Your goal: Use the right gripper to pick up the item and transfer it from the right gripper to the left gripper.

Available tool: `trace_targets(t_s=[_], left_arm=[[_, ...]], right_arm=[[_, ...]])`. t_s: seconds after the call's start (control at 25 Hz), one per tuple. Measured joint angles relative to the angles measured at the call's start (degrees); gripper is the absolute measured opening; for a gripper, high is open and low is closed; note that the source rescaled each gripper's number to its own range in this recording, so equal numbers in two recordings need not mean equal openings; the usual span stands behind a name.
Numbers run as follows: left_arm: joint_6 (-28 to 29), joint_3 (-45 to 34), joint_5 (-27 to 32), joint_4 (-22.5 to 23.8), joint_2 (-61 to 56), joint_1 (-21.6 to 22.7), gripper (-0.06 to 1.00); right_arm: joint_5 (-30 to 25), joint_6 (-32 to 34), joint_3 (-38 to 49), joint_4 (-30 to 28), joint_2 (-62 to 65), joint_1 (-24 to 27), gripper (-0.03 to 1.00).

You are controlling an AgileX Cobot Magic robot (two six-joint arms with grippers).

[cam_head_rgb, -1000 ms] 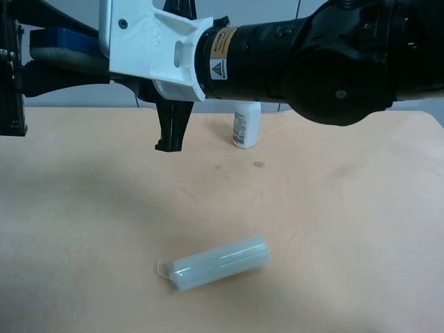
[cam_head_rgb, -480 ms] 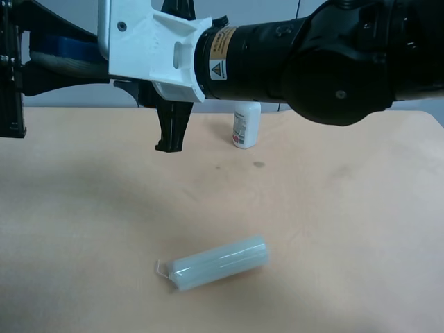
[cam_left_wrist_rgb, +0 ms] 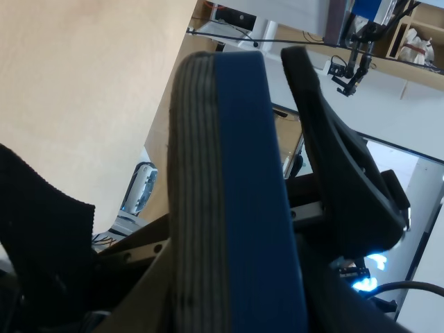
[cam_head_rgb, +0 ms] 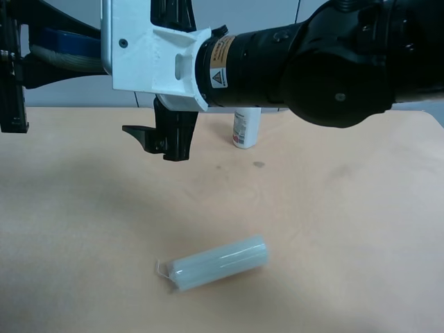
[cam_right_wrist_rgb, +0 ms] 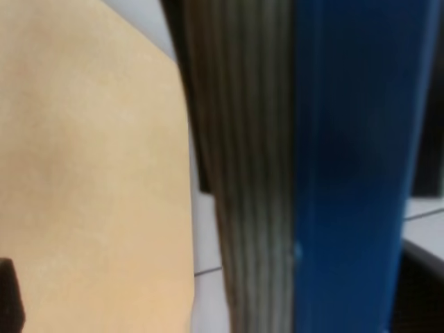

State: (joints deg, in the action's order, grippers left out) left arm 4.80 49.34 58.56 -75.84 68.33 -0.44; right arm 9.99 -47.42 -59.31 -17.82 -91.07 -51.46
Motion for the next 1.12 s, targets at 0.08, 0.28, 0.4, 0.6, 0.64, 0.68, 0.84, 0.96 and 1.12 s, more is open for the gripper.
trace_targets(t_s=[0.08,0.28,0.4,0.6,0.64,0.68,0.84,0.96,1.12], left_arm=[[0.00,0.00,0.00,-0.12,0.00,0.00,0.00],[0.00,0.00,-0.18,-0.24,0.00,0.00,0.00],[0.00,0.00,-0.99,-0.28,0.00,0.00,0.00],[-0.07,0.00,-2.03,-0.30,0.00,0.00,0.00],[-0.06,0.00,-2.10,-0.30,0.00,0.00,0.00],[-0.26,0.00,-2.25,-0.30,0.00,0.00,0.00],[-0.90,0.00,-3.05,-0.30,0.00,0.00,0.00],[-2.37,0.00,-3.05,-0.30,0.00,0.00,0.00],[-4.44,0.00,-3.11,-0.35,0.00,0.00,0.00]], right_arm=[[-2.35,0.00,0.00,0.00,1.31,0.00,1.00],[-9.99,0.00,0.00,-0.05,6.51,0.00,1.00],[-15.12,0.51,0.00,1.04,9.71,0.00,1.00],[-26.43,2.52,0.00,7.67,14.75,0.00,1.00],[-28.79,3.09,0.00,9.15,15.63,0.00,1.00],[-32.06,4.17,0.00,10.81,16.84,0.00,1.00],[-41.93,9.95,0.00,16.25,20.75,0.00,1.00],[-48.94,17.87,0.00,18.13,24.12,0.00,1.00],[-58.85,28.85,0.00,18.26,28.46,0.00,1.00]])
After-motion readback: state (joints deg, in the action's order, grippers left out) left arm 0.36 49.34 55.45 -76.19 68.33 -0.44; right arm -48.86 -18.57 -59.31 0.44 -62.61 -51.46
